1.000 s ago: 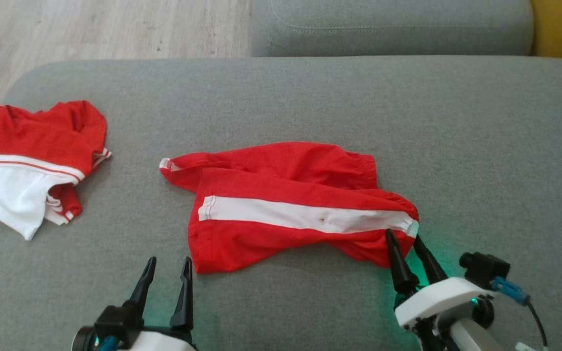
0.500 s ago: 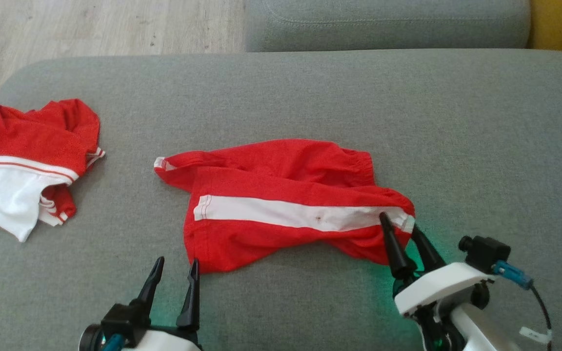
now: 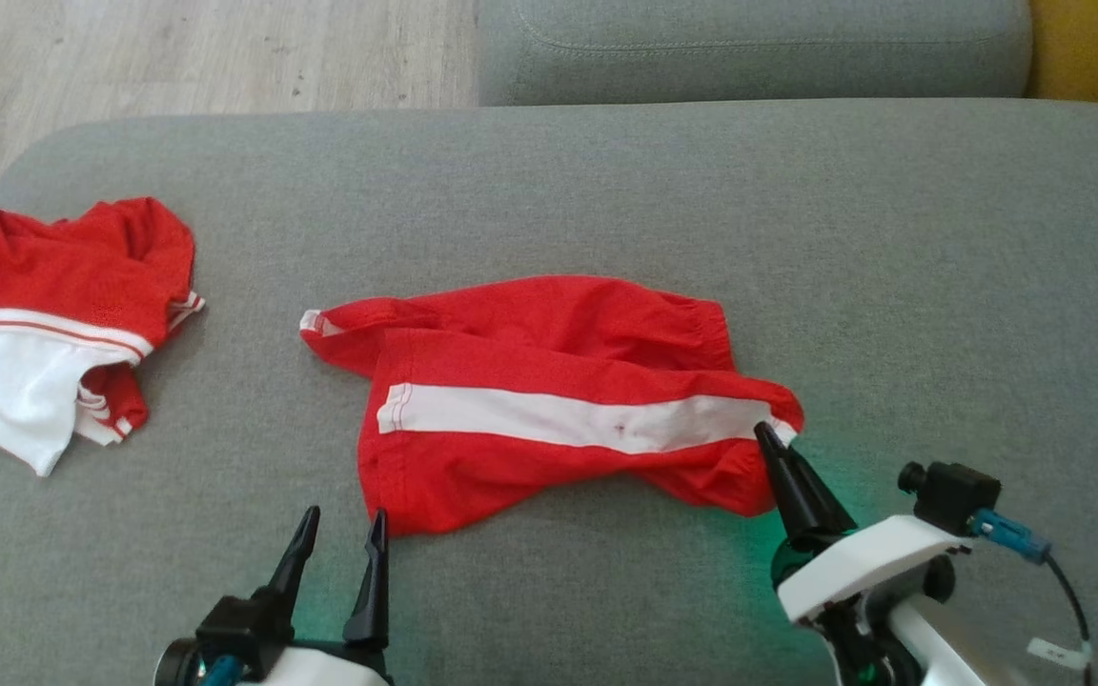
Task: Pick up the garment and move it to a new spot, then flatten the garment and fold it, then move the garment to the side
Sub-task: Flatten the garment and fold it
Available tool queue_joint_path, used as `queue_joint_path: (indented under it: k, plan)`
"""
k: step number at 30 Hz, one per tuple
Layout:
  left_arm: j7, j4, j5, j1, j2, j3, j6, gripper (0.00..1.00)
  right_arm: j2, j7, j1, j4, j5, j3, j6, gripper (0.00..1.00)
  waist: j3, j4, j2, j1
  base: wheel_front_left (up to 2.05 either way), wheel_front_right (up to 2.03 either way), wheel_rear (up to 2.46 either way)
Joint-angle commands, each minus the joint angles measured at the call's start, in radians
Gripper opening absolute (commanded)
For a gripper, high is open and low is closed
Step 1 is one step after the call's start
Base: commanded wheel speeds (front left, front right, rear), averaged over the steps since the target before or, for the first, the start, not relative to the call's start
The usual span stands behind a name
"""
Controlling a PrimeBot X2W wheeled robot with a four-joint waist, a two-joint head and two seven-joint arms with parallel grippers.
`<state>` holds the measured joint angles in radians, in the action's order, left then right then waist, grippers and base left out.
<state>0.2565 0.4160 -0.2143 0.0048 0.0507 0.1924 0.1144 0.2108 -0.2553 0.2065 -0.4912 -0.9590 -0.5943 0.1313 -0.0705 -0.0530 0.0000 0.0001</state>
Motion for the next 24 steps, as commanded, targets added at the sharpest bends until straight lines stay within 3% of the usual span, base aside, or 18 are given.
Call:
queue_joint_path:
  k: [1, 5, 10, 17, 24]
  plan:
    - [0.005, -0.024, -0.015, -0.037, 0.0, -0.028, 0.001, 1.0, 0.023, -0.006, 0.028, 0.024, 0.006, -0.014, -0.001, 0.0, 0.001, 0.002, 0.0, -0.0001, 0.0, 0.0, 0.0]
    - [0.005, -0.036, -0.034, -0.064, 0.0, -0.017, 0.007, 1.0, 0.032, -0.006, 0.035, 0.014, 0.033, 0.022, -0.001, 0.0, -0.007, 0.009, 0.0, -0.0001, 0.0, 0.0, 0.0]
    - [0.005, -0.03, -0.143, -0.175, 0.0, 0.044, 0.015, 1.0, 0.065, -0.006, 0.054, -0.005, 0.103, 0.012, -0.001, 0.0, -0.036, 0.026, 0.0, -0.0001, 0.0, 0.0, 0.0]
    - [0.005, 0.148, -0.301, -0.316, 0.007, 0.155, 0.016, 1.0, 0.066, -0.006, 0.085, -0.012, 0.115, -0.01, -0.001, 0.0, -0.07, 0.051, 0.0, -0.0001, 0.0, 0.0, 0.0]
    - [0.005, 0.303, -0.387, -0.421, 0.05, 0.175, 0.016, 1.0, 0.06, -0.006, 0.103, -0.014, 0.129, -0.005, -0.001, 0.0, -0.098, 0.065, 0.0, -0.0001, 0.0, 0.0, 0.0]
